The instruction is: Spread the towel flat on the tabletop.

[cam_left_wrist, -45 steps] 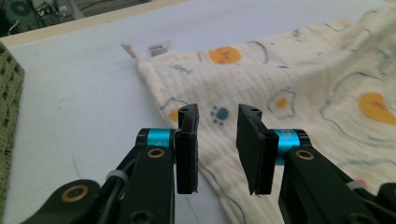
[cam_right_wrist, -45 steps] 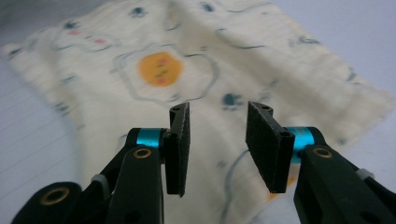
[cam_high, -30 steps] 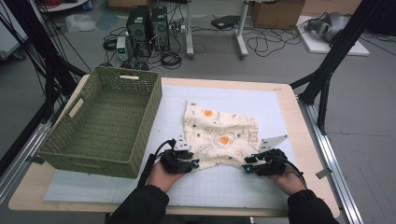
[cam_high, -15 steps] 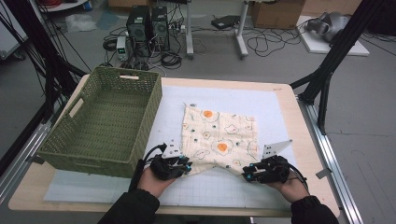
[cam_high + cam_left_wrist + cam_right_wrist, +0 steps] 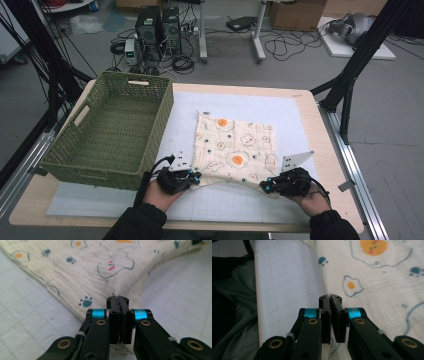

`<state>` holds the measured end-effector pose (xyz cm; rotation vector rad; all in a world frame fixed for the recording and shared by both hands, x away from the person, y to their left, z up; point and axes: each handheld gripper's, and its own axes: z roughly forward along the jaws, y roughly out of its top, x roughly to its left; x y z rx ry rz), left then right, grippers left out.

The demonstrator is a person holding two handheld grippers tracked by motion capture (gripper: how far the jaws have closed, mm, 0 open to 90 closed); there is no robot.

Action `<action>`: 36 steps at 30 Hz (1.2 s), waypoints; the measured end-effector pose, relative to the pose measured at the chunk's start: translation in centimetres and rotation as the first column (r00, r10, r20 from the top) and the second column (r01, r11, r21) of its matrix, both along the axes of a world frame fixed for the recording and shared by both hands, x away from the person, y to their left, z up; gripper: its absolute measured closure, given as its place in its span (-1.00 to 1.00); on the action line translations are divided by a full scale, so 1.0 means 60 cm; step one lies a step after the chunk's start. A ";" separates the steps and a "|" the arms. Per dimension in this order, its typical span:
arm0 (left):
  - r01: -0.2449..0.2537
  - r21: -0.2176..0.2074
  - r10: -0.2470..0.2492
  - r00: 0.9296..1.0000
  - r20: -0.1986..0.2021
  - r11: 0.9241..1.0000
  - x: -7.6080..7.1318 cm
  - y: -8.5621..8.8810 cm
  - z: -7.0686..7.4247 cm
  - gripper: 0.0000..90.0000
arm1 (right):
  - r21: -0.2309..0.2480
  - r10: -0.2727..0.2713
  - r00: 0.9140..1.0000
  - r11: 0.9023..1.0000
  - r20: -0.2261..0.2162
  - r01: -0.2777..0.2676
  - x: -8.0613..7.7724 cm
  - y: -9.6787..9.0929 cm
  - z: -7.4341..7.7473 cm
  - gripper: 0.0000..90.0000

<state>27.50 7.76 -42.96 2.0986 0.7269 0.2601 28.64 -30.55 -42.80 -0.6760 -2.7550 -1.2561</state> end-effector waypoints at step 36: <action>0.010 -0.037 -0.009 0.999 0.034 0.999 -0.012 0.012 -0.008 0.63 | 0.050 0.009 0.999 0.999 0.052 -0.011 -0.021 0.018 -0.014 0.54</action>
